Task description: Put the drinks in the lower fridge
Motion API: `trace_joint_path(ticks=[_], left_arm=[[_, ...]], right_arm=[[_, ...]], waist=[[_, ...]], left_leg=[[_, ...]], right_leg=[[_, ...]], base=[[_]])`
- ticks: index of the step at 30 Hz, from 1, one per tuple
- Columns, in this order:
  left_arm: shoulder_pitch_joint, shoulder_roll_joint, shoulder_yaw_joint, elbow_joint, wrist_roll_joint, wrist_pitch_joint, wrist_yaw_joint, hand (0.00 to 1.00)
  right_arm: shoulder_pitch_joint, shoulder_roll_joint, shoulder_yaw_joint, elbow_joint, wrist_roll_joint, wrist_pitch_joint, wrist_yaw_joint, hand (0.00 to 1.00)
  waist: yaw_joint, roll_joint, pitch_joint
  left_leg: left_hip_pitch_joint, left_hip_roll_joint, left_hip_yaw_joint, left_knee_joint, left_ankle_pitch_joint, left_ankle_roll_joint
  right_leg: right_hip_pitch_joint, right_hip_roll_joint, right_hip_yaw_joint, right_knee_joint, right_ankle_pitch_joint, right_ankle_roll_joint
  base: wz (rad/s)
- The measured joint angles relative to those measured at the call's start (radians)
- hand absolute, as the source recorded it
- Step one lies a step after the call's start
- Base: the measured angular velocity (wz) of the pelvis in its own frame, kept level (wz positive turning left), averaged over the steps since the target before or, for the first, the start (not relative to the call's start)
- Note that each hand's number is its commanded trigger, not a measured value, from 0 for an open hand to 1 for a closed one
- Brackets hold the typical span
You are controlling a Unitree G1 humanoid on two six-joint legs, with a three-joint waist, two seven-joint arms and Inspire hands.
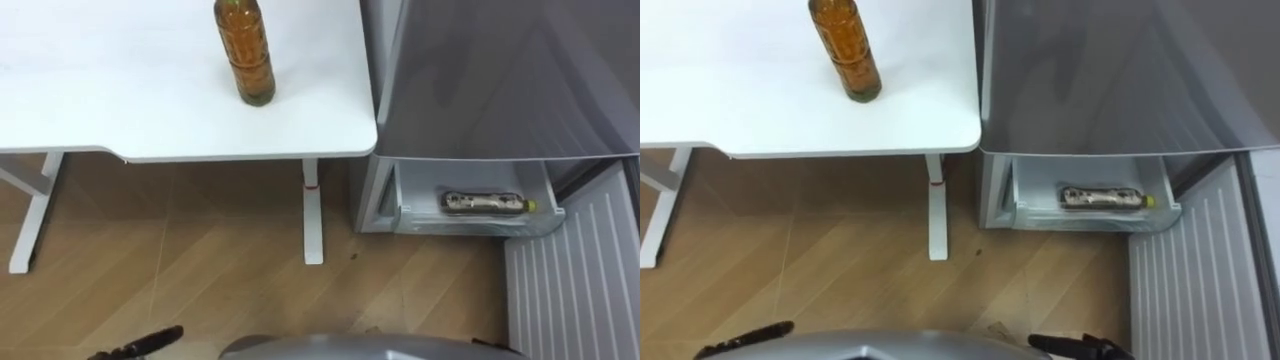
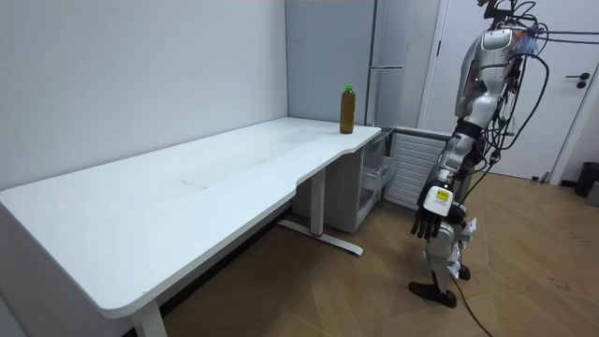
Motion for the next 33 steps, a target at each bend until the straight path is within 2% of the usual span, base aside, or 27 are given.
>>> trace_joint_path(ticks=[3,6,7,8,11,14,19,25,33], left_arm=[[0.021,-0.003,0.003,-0.11,0.0,-0.009,0.081,0.0],[0.02,-0.003,-0.001,-0.223,0.002,-0.051,0.151,0.0],[0.02,-0.003,-0.002,-0.253,0.009,-0.066,0.174,0.0],[0.021,-0.004,-0.005,-0.29,0.02,-0.069,0.196,0.0],[0.036,-0.006,-0.031,-0.404,0.086,-0.073,0.237,0.0],[0.036,-0.005,-0.061,-0.511,0.166,-0.113,0.268,0.0],[0.035,-0.006,-0.092,-0.652,0.199,-0.128,0.304,0.0],[0.032,-0.002,-0.13,-0.818,0.253,-0.173,0.32,0.0],[0.02,0.004,-0.174,-0.972,0.302,-0.184,0.28,0.0]], right_arm=[[0.007,0.0,-0.009,-0.007,-0.001,-0.002,-0.004,0.0],[0.011,-0.001,-0.01,-0.015,-0.009,-0.003,-0.012,0.0],[0.011,-0.003,-0.011,-0.017,-0.025,-0.004,-0.012,0.0],[0.011,-0.005,-0.011,-0.02,-0.037,-0.005,-0.012,0.0],[0.005,-0.005,-0.02,-0.014,-0.067,-0.01,-0.012,0.0],[0.003,-0.002,-0.03,-0.008,-0.109,-0.028,-0.035,0.0],[0.002,-0.001,-0.031,-0.011,-0.117,-0.035,-0.041,0.0],[0.007,-0.002,-0.029,-0.004,-0.146,-0.053,-0.041,0.0],[0.007,-0.002,-0.028,0.007,-0.147,-0.079,-0.037,0.0]], waist=[[0.0,0.001,-0.0007],[-0.002,0.003,-0.0026],[-0.002,0.007,-0.006],[-0.002,0.009,-0.007],[-0.003,0.009,-0.0069],[-0.004,0.011,-0.0071],[-0.008,0.008,-0.0069],[-0.012,0.007,-0.0051],[-0.04,0.015,-0.0018]], left_leg=[[0.0,0.0,-0.002,0.001,0.0,0.0],[-0.004,-0.001,-0.007,0.003,0.0,0.0],[-0.003,-0.001,-0.009,0.003,0.0,0.0],[-0.001,-0.001,-0.008,0.002,0.0,0.0],[0.001,-0.001,-0.01,0.002,0.0,0.0],[0.002,-0.001,-0.011,0.003,0.0,0.0],[0.006,-0.002,-0.014,0.002,0.0,0.0],[0.006,-0.001,-0.012,0.002,0.0,0.0],[-0.003,-0.001,-0.018,0.003,0.0,0.0]], right_leg=[[0.001,0.0,-0.002,0.0,0.0,0.0],[0.003,-0.002,-0.018,0.003,0.0,0.0],[0.003,-0.001,-0.017,0.003,0.0,0.0],[0.004,-0.002,-0.017,0.004,0.0,0.0],[0.007,-0.001,-0.02,0.002,0.0,0.0],[0.009,-0.001,-0.024,0.001,0.0,0.0],[0.013,-0.001,-0.02,0.001,0.0,0.0],[0.013,0.0,-0.022,0.001,0.0,0.0],[0.006,0.0,-0.017,0.001,0.0,0.0]], base=[[0.02],[0.09],[0.0],[0.0],[0.01],[0.0],[0.0],[0.0],[0.0]])
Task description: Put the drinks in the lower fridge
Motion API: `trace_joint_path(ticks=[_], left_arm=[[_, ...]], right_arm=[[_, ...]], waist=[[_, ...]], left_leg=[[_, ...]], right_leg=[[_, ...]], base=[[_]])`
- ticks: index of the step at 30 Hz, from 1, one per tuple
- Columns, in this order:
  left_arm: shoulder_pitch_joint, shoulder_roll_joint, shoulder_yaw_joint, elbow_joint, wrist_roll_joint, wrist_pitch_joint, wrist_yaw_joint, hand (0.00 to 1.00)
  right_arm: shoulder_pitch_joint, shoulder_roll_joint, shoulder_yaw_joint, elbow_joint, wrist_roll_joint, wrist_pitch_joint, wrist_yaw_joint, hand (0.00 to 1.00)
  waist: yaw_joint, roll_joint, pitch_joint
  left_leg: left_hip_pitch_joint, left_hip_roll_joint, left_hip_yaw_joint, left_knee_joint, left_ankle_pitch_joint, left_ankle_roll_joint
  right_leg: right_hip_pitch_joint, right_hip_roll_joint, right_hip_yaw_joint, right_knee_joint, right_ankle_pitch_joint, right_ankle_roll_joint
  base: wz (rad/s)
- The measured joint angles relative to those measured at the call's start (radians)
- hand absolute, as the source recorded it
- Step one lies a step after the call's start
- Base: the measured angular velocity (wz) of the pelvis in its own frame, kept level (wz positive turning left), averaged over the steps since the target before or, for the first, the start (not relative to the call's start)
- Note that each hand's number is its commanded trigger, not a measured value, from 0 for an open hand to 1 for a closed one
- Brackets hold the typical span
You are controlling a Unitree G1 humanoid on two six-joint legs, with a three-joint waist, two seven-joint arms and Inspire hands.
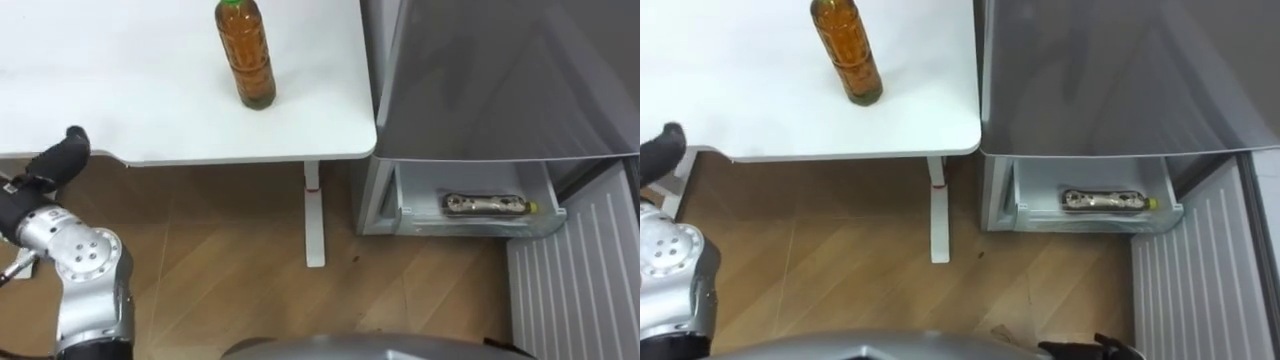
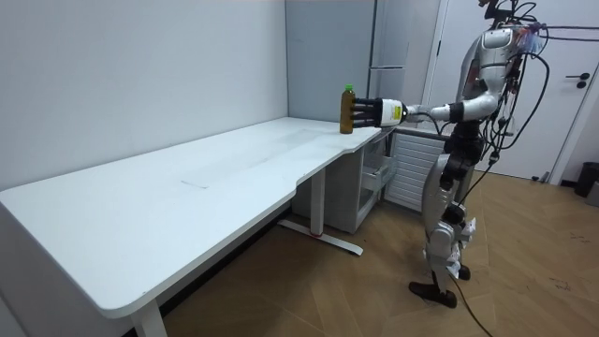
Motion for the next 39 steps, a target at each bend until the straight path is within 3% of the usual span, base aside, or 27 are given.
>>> trace_joint_path(ticks=[6,11,15,22,31,39], left_arm=[[-0.004,0.001,-0.087,-0.022,0.015,-0.001,-0.106,0.0],[-0.037,0.001,-0.151,-0.022,0.011,0.017,-0.251,0.0],[-0.044,0.001,-0.16,-0.018,-0.024,0.02,-0.322,0.0],[-0.06,0.001,-0.176,-0.014,-0.141,0.057,-0.419,0.0],[-0.166,0.002,-0.197,0.058,-0.261,0.079,-0.506,0.0],[-0.186,0.002,-0.173,0.077,-0.319,0.11,-0.551,0.0]], right_arm=[[-0.004,-0.001,0.0,0.002,0.011,0.0,0.006,0.0],[-0.009,0.0,0.002,0.003,0.01,0.002,0.013,0.0],[-0.026,0.002,-0.001,0.026,0.005,0.002,0.017,0.0],[-0.033,0.001,-0.003,0.028,0.005,0.003,0.022,0.0],[-0.035,-0.008,-0.002,0.025,-0.003,0.005,0.026,0.0],[-0.029,-0.003,-0.011,0.022,-0.009,0.012,0.007,0.0]], waist=[[-0.026,0.0,0.002],[-0.028,-0.004,0.0076],[-0.044,-0.008,0.0102],[-0.072,-0.007,0.0188],[-0.083,0.011,0.0099],[-0.089,0.009,0.0093]], left_leg=[[-0.008,0.0,-0.003,0.001,0.0,0.0],[-0.003,0.0,-0.002,-0.002,0.0,0.0],[0.002,0.0,0.008,-0.002,0.0,0.0],[0.002,0.001,0.021,-0.002,0.0,0.0],[0.003,0.006,0.021,0.005,0.0,0.0],[0.022,0.008,0.051,-0.002,0.0,0.0]], right_leg=[[-0.009,0.0,0.0,0.0,0.0,0.0],[-0.008,0.001,0.004,-0.001,0.0,0.0],[-0.005,0.0,0.012,0.0,0.0,0.0],[-0.011,0.0,0.027,0.001,0.0,0.0],[-0.009,0.006,0.028,0.003,0.002,-0.003],[-0.008,0.006,0.066,0.005,0.002,-0.003]], base=[[0.0],[-0.01],[-0.06],[-0.06],[0.0],[-0.12]])
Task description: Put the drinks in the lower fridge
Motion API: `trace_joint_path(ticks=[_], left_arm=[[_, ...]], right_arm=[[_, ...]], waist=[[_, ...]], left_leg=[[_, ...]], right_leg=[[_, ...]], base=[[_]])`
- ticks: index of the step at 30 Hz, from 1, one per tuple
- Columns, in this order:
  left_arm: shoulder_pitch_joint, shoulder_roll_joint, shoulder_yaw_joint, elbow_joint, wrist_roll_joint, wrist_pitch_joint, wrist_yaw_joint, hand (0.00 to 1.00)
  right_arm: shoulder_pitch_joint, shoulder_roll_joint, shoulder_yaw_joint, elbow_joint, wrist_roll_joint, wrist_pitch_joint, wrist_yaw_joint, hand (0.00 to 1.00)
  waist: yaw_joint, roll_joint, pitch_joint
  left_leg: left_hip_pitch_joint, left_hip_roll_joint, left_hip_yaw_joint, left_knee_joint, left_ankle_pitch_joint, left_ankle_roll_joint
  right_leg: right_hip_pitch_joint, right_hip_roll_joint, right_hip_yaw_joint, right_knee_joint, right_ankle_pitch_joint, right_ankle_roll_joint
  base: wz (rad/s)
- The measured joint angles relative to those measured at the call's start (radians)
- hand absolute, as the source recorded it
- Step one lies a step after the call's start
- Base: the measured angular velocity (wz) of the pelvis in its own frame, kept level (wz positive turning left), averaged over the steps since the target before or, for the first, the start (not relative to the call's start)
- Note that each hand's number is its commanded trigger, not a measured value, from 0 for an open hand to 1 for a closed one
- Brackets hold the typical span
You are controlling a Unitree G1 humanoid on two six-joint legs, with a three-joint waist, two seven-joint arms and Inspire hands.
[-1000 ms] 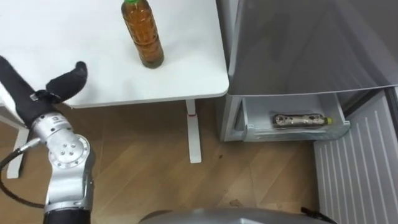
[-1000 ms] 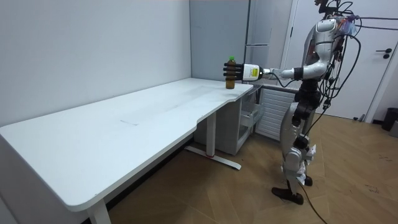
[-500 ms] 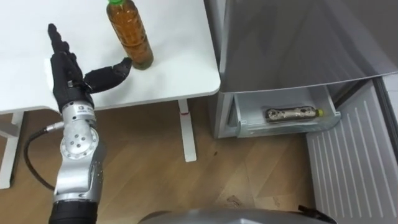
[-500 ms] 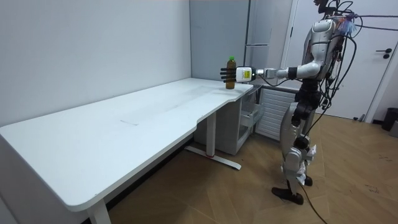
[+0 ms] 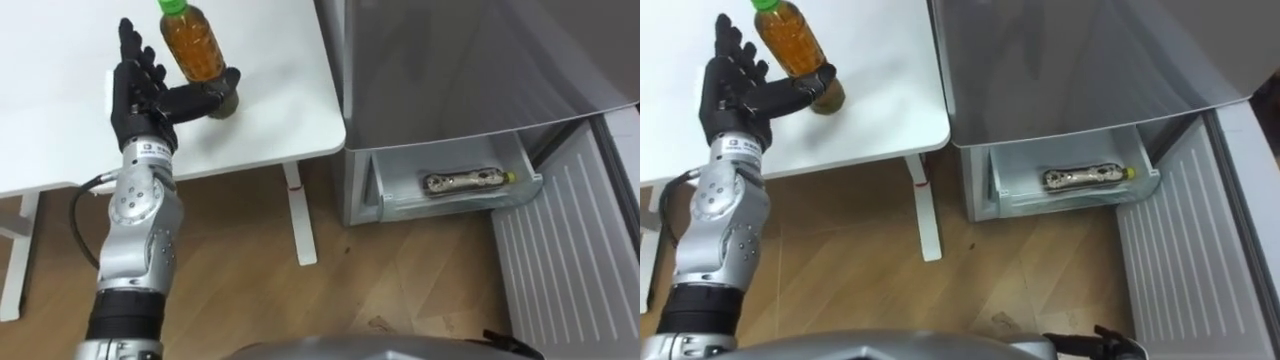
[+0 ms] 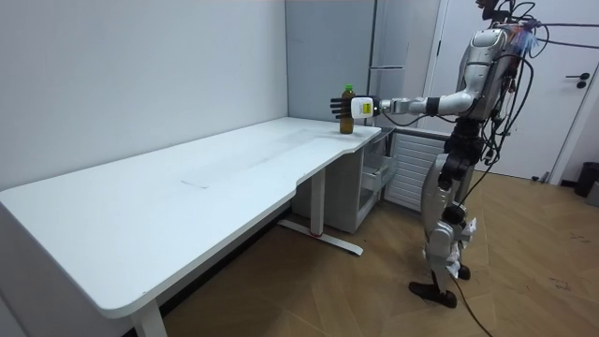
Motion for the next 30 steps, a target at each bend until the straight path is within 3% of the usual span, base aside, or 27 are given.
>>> trace_joint_path(ticks=[4,7,11,17,25,30], left_arm=[[-0.038,0.0,0.007,0.026,-0.008,0.021,-0.011,0.0],[-0.077,0.0,0.018,0.064,-0.106,0.027,-0.01,0.0],[-0.134,0.001,0.039,0.144,-0.157,0.048,-0.006,0.0],[-0.152,0.001,0.039,0.176,-0.158,0.084,-0.008,0.0],[-0.18,0.008,0.04,0.201,-0.158,0.109,-0.008,0.0],[-0.254,0.04,0.041,0.271,-0.177,0.141,-0.009,0.0]], right_arm=[[0.01,0.005,-0.002,-0.003,-0.031,0.02,-0.006,0.0],[0.029,0.007,-0.001,0.001,-0.041,0.04,-0.02,0.0],[0.047,0.007,0.001,0.001,-0.169,0.089,-0.047,0.0],[0.053,0.01,0.012,0.001,-0.28,0.154,-0.051,0.0],[0.05,0.021,0.012,-0.026,-0.374,0.192,-0.04,0.0],[0.046,0.024,0.01,-0.035,-0.389,0.198,-0.033,0.0]], waist=[[-0.009,-0.012,0.0029],[-0.014,-0.015,0.0022],[-0.016,-0.009,0.0017],[-0.022,0.003,0.0005],[-0.024,0.003,-0.0005],[-0.025,0.003,-0.0014]], left_leg=[[0.001,0.001,0.003,0.001,0.0,0.0],[0.002,0.003,0.005,0.001,0.0,0.0],[0.011,0.006,0.012,0.001,0.0,0.0],[0.014,0.008,0.019,-0.001,0.0,0.0],[0.013,0.009,0.025,0.0,0.0,0.001],[0.007,0.01,0.027,0.001,0.0,0.001]], right_leg=[[-0.003,0.001,0.008,0.004,0.0,0.0],[-0.006,0.001,0.014,0.014,0.0,0.0],[-0.007,0.004,0.026,0.024,0.0,0.0],[-0.014,0.006,0.042,0.036,0.0,0.0],[-0.026,0.007,0.046,0.05,0.0,0.0],[-0.041,0.006,0.049,0.064,0.0,0.0]], base=[[-0.03],[-0.02],[-0.07],[-0.06],[-0.02],[-0.02]])
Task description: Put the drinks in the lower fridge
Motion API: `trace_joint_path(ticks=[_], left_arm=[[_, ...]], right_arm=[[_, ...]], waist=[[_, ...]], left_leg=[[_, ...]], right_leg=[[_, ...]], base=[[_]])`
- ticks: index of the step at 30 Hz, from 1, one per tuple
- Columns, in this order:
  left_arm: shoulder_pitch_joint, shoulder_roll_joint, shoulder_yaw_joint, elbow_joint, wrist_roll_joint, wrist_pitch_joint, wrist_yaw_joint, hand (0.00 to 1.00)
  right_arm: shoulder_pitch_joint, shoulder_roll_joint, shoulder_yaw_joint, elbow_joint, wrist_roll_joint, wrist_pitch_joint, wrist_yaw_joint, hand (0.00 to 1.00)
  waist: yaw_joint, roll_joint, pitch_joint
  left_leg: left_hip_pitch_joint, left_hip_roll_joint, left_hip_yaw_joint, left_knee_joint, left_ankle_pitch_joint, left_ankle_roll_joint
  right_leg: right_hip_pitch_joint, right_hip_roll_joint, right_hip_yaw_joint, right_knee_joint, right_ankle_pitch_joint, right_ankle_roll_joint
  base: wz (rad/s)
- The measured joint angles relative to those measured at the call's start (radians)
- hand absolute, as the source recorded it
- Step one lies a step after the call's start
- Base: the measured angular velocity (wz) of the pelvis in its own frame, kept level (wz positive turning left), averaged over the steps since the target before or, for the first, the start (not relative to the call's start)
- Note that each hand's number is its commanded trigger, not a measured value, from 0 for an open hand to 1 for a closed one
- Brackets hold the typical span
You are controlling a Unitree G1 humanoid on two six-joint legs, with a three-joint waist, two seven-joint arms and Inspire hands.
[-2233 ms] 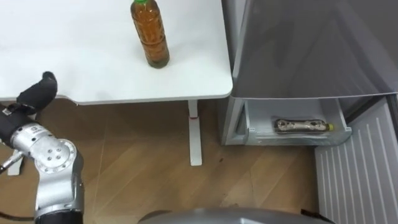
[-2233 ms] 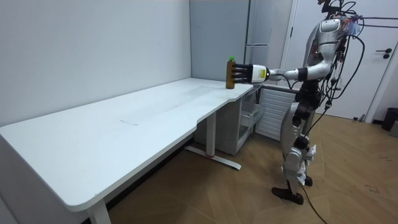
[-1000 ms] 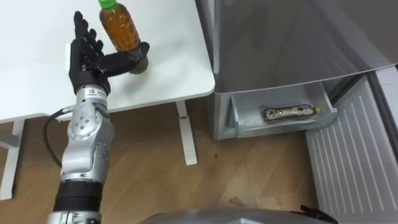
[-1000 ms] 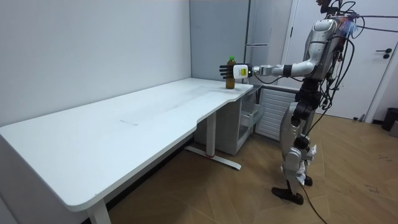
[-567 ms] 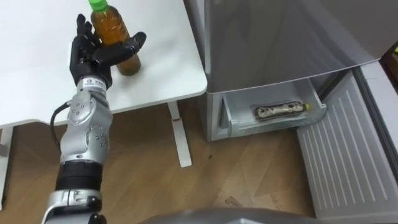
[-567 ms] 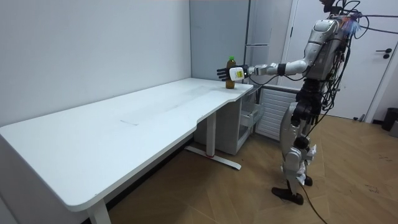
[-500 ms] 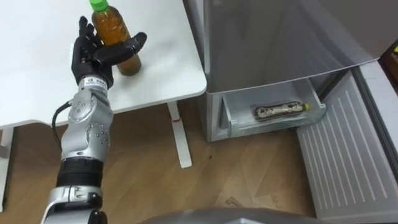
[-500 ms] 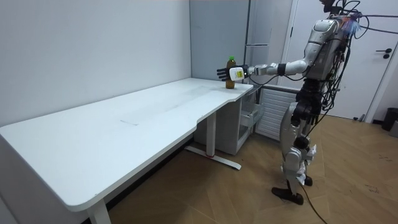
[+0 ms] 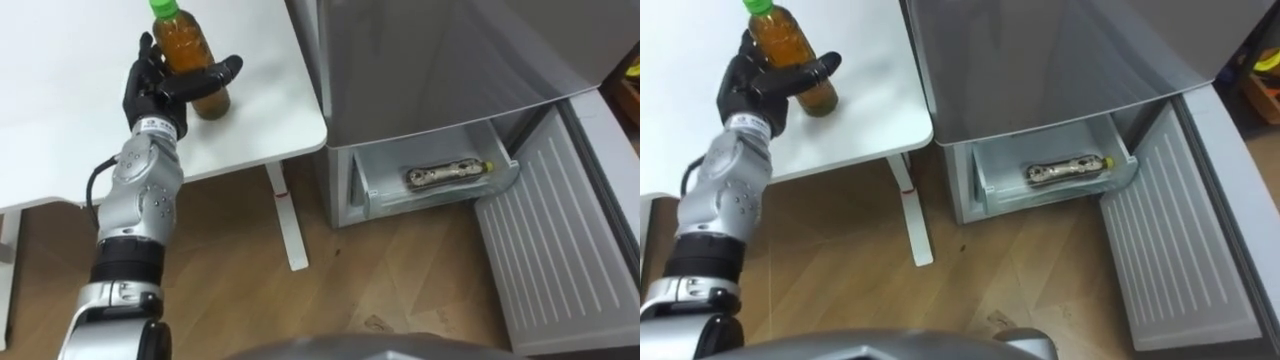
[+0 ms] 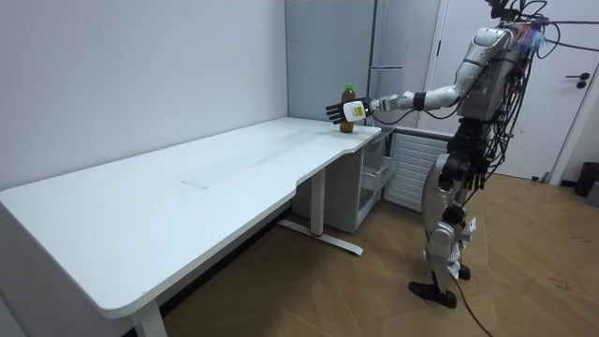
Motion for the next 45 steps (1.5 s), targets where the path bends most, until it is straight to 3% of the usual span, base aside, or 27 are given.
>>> trace_joint_path(ticks=[8,15,20,25,26,27,29,36,45], left_arm=[[-0.022,0.042,0.009,0.023,-0.016,0.027,-0.002,0.0],[-0.042,0.048,0.034,0.033,-0.018,0.032,-0.001,0.0],[-0.047,0.07,0.034,0.033,-0.019,0.041,0.0,0.0],[-0.053,0.085,0.038,0.033,-0.016,0.041,0.001,0.0],[-0.056,0.085,0.043,0.033,-0.016,0.041,0.001,0.13],[-0.058,0.085,0.043,0.033,-0.016,0.041,0.002,0.5],[-0.063,0.085,0.044,0.033,-0.015,0.042,0.003,1.0],[-0.08,0.085,0.062,0.033,-0.016,0.046,0.019,1.0],[-0.08,0.085,0.067,0.035,-0.018,0.051,0.019,1.0]], right_arm=[[0.0,0.0,-0.001,-0.005,-0.002,0.0,0.003,0.0],[0.005,0.0,-0.002,0.0,0.002,0.001,0.023,0.0],[0.004,0.0,-0.003,0.001,0.002,0.011,0.034,0.0],[0.003,-0.001,-0.004,0.0,0.001,0.012,0.035,0.0],[0.003,-0.001,-0.005,0.0,0.001,0.012,0.036,0.0],[0.002,-0.001,-0.005,-0.002,0.001,0.012,0.037,0.0],[-0.001,-0.003,-0.005,-0.004,0.0,0.012,0.045,0.0],[0.001,-0.005,-0.005,-0.001,-0.001,0.012,0.064,0.0],[0.0,-0.005,-0.005,0.0,-0.001,0.01,0.065,0.0]], waist=[[-0.012,0.0,-0.0029],[-0.019,0.009,-0.0024],[-0.022,0.019,-0.0059],[-0.022,0.017,-0.0039],[-0.021,0.017,-0.0032],[-0.02,0.017,-0.0026],[-0.017,0.02,-0.0004],[-0.019,0.026,-0.0007],[-0.02,0.02,0.0034]], left_leg=[[-0.009,0.003,0.018,0.0,0.0,0.0],[-0.01,0.003,0.022,-0.001,0.0,0.0],[-0.004,0.003,0.025,-0.002,0.0,0.0],[0.006,0.003,0.026,-0.002,0.0,0.0],[0.006,0.003,0.026,-0.003,0.0,0.0],[0.006,0.003,0.027,-0.003,0.0,0.0],[0.006,0.003,0.027,-0.006,0.0,0.0],[-0.001,0.003,0.027,-0.005,0.0,0.0],[0.002,0.003,0.026,-0.007,0.0,0.0]], right_leg=[[-0.016,0.002,0.019,0.001,0.0,0.0],[-0.015,0.004,0.027,0.001,0.0,0.0],[-0.013,0.005,0.042,0.001,0.0,0.0],[-0.01,0.005,0.047,0.001,0.0,0.0],[-0.011,0.006,0.048,0.0,0.0,0.0],[-0.011,0.006,0.048,0.0,0.0,0.0],[-0.013,0.008,0.058,-0.001,-0.001,0.0],[-0.019,0.012,0.074,-0.001,0.0,-0.001],[-0.019,0.012,0.078,-0.001,0.0,-0.001]], base=[[-0.07],[-0.01],[-0.03],[-0.01],[0.0],[0.0],[-0.04],[-0.05],[0.0]])
